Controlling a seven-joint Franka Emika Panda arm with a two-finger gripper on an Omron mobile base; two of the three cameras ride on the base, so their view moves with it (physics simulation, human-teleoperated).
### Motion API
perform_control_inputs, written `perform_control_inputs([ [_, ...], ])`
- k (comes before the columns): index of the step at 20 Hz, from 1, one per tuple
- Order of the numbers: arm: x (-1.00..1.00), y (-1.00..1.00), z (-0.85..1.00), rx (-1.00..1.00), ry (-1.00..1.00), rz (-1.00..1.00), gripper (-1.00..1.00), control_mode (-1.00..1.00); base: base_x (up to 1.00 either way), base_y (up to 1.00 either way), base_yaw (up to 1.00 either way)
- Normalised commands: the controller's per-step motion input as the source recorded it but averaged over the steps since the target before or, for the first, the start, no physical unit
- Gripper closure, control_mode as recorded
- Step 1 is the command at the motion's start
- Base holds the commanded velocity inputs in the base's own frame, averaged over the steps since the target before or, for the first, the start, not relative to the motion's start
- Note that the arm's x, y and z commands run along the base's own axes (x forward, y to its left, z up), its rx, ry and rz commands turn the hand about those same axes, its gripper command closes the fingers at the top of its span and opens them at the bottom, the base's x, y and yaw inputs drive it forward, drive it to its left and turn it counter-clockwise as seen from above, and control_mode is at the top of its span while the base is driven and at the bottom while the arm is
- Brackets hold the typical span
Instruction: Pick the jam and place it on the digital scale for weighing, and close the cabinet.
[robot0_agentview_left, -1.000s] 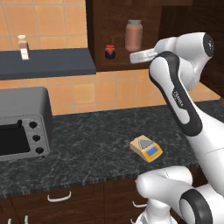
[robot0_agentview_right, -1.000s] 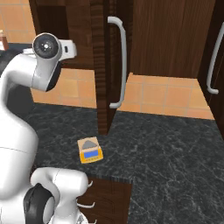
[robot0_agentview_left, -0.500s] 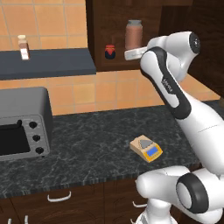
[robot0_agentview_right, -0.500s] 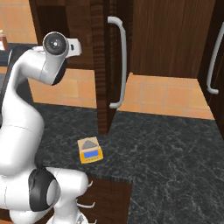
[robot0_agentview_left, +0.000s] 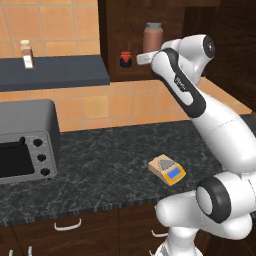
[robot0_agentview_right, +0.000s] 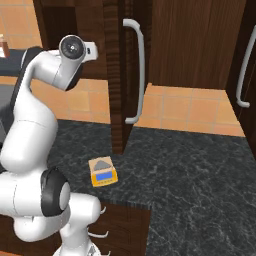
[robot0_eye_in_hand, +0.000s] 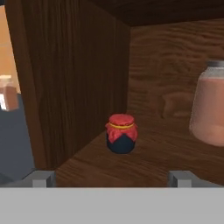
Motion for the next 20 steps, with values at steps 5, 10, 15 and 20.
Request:
perform_control_inputs([
  [5,0.51,0.13,0.00,0.00,0.00,0.02,-1.00,-1.00,0.00,0.00,0.00],
  [10,0.50,0.26,0.00,-0.02,0.00,0.00,-1.00,-1.00,0.00,0.00,0.00],
  [15,0.31,0.10,-0.04,-0.01,0.00,0.01,-1.00,-1.00,0.00,0.00,0.00],
  [20,0.26,0.08,-0.13,-0.01,0.00,0.03,-1.00,-1.00,0.00,0.00,0.00],
])
